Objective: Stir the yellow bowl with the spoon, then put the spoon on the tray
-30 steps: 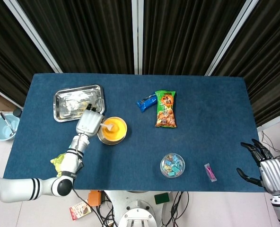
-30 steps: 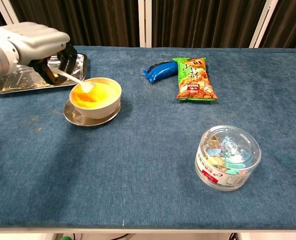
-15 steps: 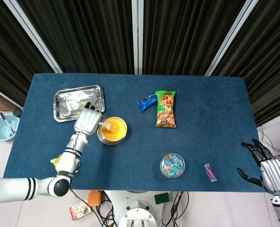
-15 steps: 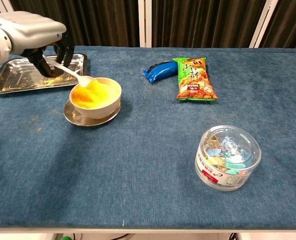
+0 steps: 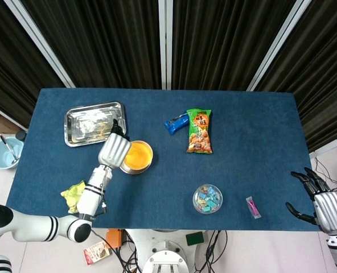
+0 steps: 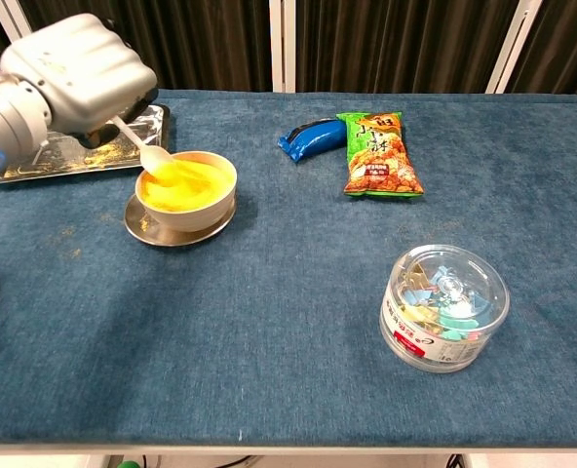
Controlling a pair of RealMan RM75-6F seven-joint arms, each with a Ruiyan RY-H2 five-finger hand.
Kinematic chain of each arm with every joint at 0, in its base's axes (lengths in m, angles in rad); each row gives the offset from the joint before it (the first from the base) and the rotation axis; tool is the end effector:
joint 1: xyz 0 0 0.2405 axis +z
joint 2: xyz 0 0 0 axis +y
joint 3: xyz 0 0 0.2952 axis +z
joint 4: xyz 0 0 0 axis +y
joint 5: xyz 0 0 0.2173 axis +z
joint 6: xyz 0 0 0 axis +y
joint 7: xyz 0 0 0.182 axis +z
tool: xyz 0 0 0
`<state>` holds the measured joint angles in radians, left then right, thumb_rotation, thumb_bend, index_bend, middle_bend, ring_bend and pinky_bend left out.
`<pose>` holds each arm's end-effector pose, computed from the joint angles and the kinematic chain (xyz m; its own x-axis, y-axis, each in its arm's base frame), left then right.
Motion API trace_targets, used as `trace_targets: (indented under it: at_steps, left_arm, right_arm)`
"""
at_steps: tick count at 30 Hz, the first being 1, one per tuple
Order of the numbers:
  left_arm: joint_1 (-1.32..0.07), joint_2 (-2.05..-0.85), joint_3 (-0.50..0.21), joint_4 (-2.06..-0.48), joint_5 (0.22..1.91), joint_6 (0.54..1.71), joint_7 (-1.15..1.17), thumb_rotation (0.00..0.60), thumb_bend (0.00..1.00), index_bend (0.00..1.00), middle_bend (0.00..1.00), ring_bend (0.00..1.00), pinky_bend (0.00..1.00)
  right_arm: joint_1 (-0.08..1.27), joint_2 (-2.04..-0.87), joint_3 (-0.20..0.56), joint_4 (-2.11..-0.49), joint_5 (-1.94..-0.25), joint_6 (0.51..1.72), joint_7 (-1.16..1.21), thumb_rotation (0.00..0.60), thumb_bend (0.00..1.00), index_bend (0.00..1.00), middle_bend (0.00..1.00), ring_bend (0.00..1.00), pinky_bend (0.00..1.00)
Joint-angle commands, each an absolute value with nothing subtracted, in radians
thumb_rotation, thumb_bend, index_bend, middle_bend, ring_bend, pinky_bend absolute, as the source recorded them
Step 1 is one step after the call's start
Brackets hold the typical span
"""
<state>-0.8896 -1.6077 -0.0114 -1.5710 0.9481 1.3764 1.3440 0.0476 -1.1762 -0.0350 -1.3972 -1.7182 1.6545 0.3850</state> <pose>-0.1305 0.3959 -0.0249 0.9437 -0.2097 0.2558 0.1979 -0.2614 -0.9447 -0.3526 -0.1892 0.1636 0.1747 -0.0044 0.9846 -0.9637 -0.2058 0.1701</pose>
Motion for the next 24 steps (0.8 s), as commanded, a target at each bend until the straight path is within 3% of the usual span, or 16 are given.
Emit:
trace_targets:
  at_steps: [1,11,24]
  left_arm:
    - [-0.889,-1.656,0.020,-1.507,0.987,1.389,1.397,0.600,0.45,0.64,0.54,0.32,0.18]
    - [-0.853,-1.697,-0.022,-1.473,0.973,1.316,1.275,0.600,0.45,0.65,0.53,0.32,0.18]
    - [-0.790,-1.610,-0.116,-1.570,0.935,1.233,0.967,0.600,0.45,0.66,0.52,0.32,0.18]
  right_arm:
    - [0.048,-1.177,-0.035,-1.396,-1.717,1.652,0.386,0.600,0.25,0.17,0.22,0.08,0.19]
    - [0.050,-1.179,-0.035,-1.395,-1.715,1.647,0.387,0.600,0.25,0.17,0.22,0.08,0.19]
    - [0.051,-1.178,-0.034,-1.397,-1.715,1.646,0.387,0.600,0.24,0.17,0.22,0.08,0.19]
